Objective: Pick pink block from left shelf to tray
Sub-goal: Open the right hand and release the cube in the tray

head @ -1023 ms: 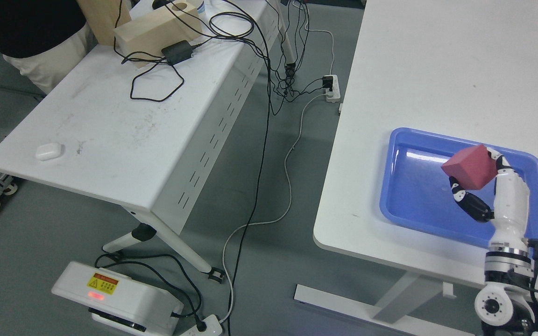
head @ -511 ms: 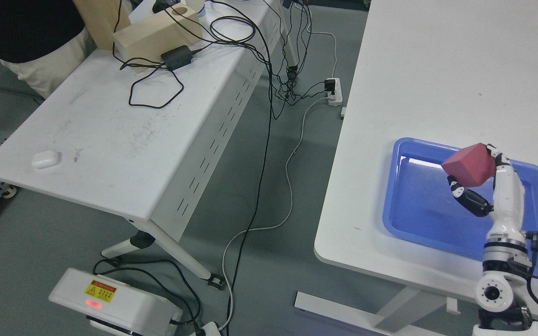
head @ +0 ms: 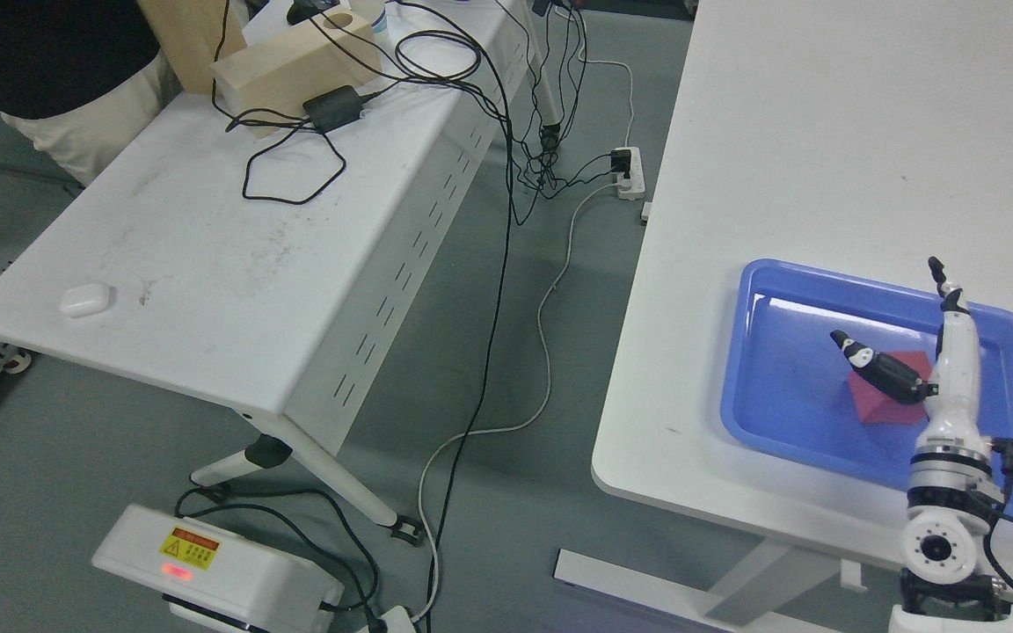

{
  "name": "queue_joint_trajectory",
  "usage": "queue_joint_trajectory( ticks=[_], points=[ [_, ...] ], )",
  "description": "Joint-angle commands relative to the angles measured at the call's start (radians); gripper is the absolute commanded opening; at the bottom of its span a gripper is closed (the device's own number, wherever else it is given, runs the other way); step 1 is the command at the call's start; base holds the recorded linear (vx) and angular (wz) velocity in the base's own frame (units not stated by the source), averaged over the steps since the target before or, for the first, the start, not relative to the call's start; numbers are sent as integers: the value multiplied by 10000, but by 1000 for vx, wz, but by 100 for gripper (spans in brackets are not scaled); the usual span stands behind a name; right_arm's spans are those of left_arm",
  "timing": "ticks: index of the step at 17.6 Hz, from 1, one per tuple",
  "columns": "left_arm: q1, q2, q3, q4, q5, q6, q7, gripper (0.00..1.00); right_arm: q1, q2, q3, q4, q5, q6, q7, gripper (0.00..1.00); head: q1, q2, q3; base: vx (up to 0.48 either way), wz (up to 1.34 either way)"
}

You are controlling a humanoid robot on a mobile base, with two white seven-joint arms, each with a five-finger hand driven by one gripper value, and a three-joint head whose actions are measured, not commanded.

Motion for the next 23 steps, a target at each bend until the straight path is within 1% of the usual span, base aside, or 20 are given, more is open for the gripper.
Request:
queue_joint_trajectory(
  ticks=[1,10,12,15,18,23],
  points=[
    [91,175,0,0,-15,-8,-8,100,289,-172,-199,83,-2781,-298,-47,100,0,0,0,0,0],
    [91,175,0,0,-15,-8,-8,100,290,-172,-644,52,-3014,-268,-48,100,0,0,0,0,0],
    [91,175,0,0,-15,-8,-8,100,290,-172,-660,52,-3014,-85,-17,100,0,0,0,0,0],
    [91,175,0,0,-15,-8,-8,100,244,-172,-660,68,-3274,742,14,100,0,0,0,-18,-15],
    [91,175,0,0,-15,-8,-8,100,213,-172,-660,68,-3459,1234,60,100,0,0,0,-49,-30],
    [91,175,0,0,-15,-8,-8,100,228,-172,-690,68,-3474,1297,167,100,0,0,0,-112,-13]
  ],
)
